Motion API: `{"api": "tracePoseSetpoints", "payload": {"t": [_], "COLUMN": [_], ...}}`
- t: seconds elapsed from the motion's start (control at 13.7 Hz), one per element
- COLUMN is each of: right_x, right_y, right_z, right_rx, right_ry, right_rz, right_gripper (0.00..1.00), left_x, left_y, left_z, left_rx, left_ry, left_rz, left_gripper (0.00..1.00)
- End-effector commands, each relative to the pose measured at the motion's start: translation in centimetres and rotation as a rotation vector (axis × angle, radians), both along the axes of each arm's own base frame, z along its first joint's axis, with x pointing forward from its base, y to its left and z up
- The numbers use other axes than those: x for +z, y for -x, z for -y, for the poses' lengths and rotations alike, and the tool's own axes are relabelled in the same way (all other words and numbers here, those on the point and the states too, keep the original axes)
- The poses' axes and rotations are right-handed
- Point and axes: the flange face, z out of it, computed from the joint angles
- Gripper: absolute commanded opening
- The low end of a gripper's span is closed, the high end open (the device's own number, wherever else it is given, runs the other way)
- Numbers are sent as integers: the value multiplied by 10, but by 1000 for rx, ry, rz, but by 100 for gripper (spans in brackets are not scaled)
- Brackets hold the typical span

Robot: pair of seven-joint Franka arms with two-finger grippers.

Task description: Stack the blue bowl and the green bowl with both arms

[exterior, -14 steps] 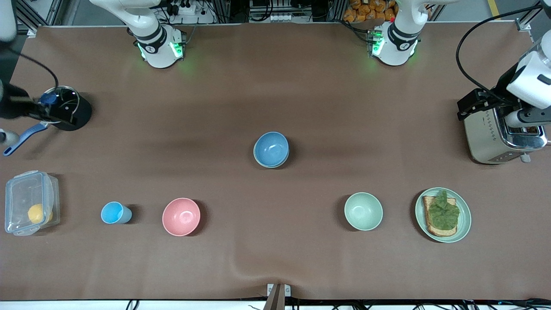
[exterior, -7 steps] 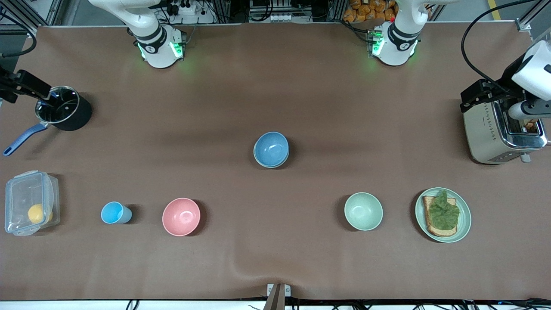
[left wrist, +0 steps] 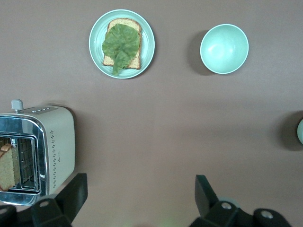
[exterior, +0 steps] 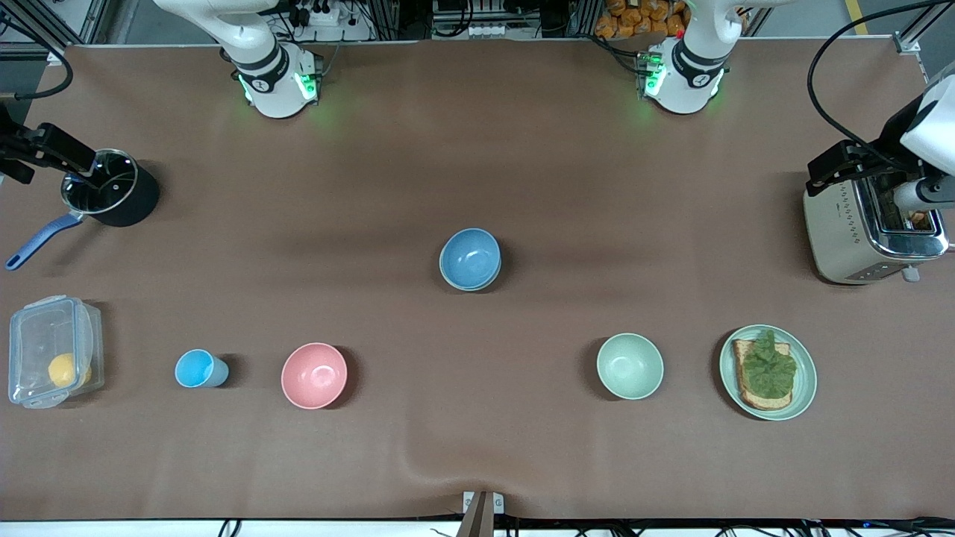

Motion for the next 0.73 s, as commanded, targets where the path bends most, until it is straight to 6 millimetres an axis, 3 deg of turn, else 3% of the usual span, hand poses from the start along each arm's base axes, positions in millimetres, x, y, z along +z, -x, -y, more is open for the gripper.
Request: {"api": "tracePoseSetpoints", "payload": {"t": [0.0, 0.66], "right_x": [2, -5], "right_y": [3, 2], "right_z": [2, -6], "right_rx": [13, 25], "right_ry": [20, 23], "right_rz": [-1, -17], "right_gripper": [100, 100], "left_x": [2, 0], "left_y": [1, 1], "left_z": [3, 6], "left_rx": [-21, -21], "left_ry": [20, 20], "left_rz": [-10, -15], "left_gripper": [100, 100]}}
